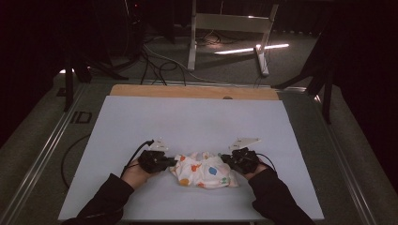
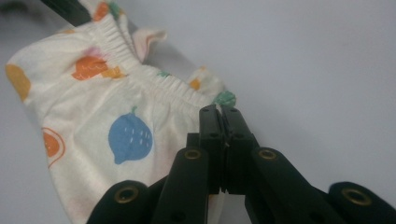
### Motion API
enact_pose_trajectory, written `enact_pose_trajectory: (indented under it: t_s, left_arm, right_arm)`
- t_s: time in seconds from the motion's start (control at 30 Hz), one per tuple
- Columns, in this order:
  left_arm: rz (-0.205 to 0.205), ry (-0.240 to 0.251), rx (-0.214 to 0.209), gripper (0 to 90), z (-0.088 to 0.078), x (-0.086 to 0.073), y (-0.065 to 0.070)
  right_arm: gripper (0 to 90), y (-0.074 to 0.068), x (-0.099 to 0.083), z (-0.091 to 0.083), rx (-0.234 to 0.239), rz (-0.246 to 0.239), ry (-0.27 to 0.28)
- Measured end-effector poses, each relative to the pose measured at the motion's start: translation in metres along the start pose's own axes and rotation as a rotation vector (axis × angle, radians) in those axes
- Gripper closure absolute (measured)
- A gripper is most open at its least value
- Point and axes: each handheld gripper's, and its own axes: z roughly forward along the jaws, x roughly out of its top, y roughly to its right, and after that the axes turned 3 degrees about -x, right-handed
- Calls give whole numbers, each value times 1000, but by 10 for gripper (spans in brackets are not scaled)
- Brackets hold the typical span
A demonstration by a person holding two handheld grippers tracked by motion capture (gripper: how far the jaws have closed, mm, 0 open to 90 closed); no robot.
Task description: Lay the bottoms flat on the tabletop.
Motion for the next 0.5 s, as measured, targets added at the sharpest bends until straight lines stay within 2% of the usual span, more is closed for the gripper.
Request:
enact_pose_trajectory:
  t_s: [0.03, 0.07, 0.1, 0.13, 0.2, 0.3, 0.37, 0.43, 0.5]
  left_arm:
    - [1, 13, 3, 887, -5, 2, 1]
    - [11, 26, 10, 887, -10, 5, 3]
    - [24, 38, 23, 887, -15, 8, 5]
    - [33, 54, 37, 887, -22, 14, 7]
    - [35, 62, 47, 887, -25, 18, 8]
    - [43, 88, 73, 887, -34, 30, 9]
    - [49, 87, 102, 887, -37, 39, 9]
    - [45, 95, 120, 887, -40, 47, 8]
    - [64, 107, 161, 887, -42, 55, 9]
  right_arm:
    - [890, 3, 1, -4, -9, 9, 29]
    - [890, 3, 1, -4, -9, 9, 29]
    - [889, 7, 3, -9, -13, 18, 70]
    - [890, 8, 4, -10, -19, 21, 80]
    - [890, 8, 6, -12, -30, 25, 94]
    - [890, 14, 17, -19, -59, 22, 156]
    - [890, 16, 20, -20, -59, 27, 172]
    - [890, 24, 30, -24, -82, 38, 214]
    - [890, 27, 33, -25, -89, 40, 227]
